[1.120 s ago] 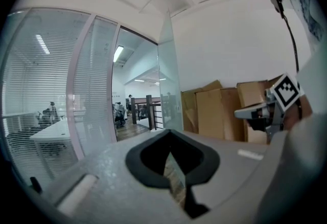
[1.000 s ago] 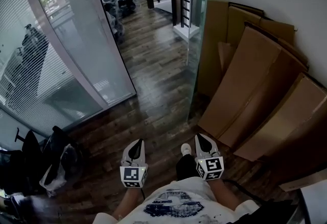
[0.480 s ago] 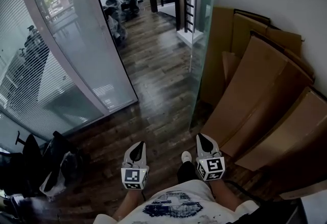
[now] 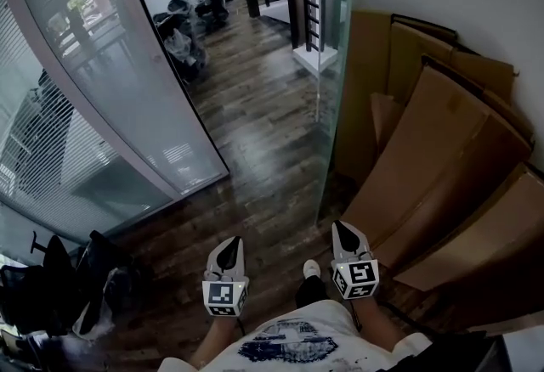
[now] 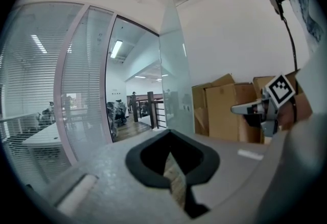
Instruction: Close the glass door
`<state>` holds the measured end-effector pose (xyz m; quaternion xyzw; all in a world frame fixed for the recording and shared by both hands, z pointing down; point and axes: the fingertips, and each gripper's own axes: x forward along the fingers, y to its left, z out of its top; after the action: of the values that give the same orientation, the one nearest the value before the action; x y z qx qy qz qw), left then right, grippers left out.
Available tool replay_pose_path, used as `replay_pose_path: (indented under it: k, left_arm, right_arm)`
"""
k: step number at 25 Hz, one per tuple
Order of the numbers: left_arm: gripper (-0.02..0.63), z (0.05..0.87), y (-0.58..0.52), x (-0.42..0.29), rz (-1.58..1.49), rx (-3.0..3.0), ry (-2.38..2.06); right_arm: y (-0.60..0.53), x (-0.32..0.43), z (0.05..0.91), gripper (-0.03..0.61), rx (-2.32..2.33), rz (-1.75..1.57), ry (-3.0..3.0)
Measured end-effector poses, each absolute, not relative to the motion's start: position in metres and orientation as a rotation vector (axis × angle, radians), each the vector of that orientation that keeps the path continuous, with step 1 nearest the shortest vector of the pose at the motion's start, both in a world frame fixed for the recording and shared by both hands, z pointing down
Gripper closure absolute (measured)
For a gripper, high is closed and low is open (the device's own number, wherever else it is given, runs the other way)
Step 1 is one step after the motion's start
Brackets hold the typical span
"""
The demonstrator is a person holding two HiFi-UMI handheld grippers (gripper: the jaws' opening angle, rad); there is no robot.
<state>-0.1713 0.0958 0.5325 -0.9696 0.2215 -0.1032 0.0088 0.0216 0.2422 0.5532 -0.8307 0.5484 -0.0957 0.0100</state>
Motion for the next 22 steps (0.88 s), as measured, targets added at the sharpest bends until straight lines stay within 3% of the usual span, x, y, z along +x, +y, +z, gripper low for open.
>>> replay_pose_path:
  k: [22]
  left_arm:
    - [0.614, 0.525, -0.005, -0.004, -0.315, -2.995, 0.795]
  right_arm:
    - [0.139, 0.2, 0.554, 0.571, -2.536, -0.307, 1.779]
